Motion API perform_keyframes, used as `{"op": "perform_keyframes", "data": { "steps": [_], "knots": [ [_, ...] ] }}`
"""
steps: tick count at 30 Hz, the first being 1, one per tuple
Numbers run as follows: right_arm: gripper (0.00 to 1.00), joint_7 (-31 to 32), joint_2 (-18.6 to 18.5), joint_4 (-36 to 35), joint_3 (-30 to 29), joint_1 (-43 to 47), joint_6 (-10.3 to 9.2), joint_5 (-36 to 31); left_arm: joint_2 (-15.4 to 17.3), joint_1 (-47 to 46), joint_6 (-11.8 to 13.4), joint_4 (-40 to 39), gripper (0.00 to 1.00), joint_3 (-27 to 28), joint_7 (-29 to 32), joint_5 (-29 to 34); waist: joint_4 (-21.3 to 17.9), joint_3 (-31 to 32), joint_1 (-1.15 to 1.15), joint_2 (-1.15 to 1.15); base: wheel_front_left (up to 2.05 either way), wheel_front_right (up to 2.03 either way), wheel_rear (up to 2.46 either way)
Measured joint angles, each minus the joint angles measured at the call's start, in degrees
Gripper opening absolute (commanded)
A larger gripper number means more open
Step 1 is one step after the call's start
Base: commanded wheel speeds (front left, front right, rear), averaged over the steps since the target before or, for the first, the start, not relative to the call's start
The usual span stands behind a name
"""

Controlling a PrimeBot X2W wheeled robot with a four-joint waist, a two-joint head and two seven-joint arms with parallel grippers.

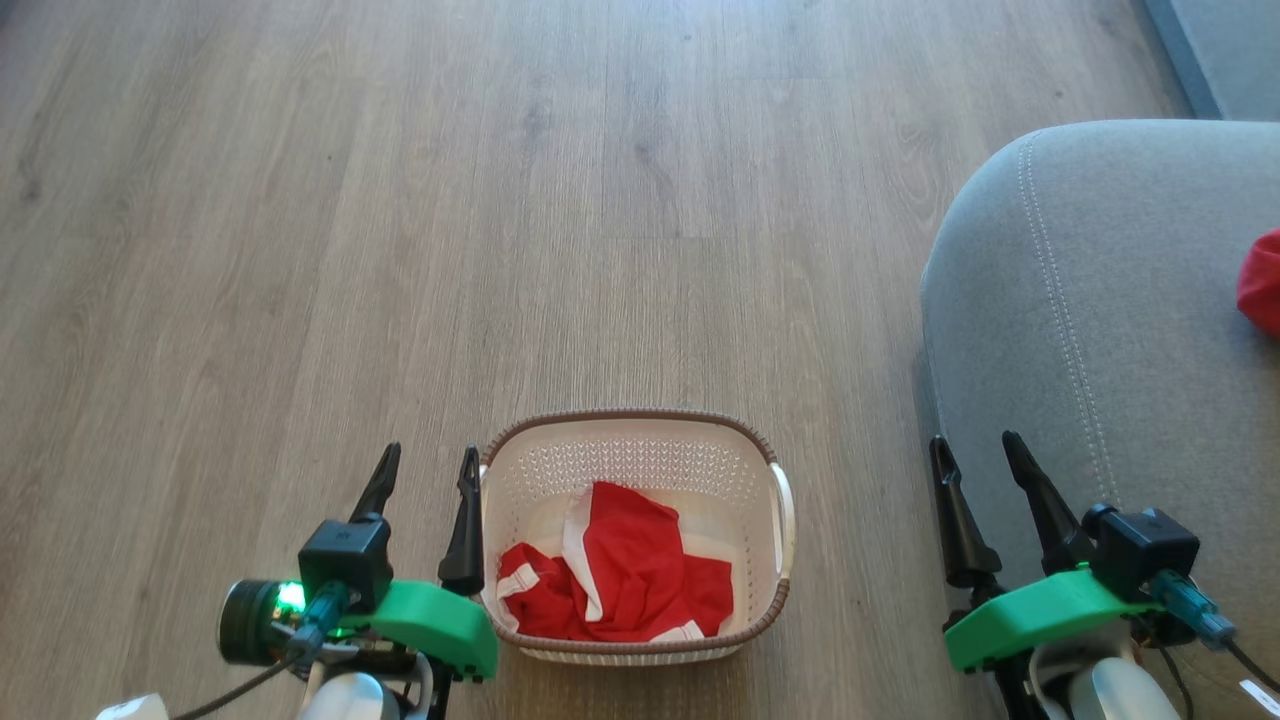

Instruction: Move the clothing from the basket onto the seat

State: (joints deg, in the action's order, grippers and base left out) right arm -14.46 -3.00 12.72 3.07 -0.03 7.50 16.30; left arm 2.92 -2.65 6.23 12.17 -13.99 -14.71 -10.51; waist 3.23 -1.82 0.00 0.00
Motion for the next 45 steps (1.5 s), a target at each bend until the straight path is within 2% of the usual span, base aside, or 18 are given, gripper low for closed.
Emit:
{"op": "perform_keyframes", "data": {
  "steps": [45],
  "knots": [
    [1.00,0.00,0.01,-0.31,-0.14,-0.02,0.00,0.42,0.00,-0.01,-1.09,0.11,1.00,-0.77,0.00,-0.05,-1.01,0.09,0.00,0.00,0.00,0.00,0.00]
  ]
}}
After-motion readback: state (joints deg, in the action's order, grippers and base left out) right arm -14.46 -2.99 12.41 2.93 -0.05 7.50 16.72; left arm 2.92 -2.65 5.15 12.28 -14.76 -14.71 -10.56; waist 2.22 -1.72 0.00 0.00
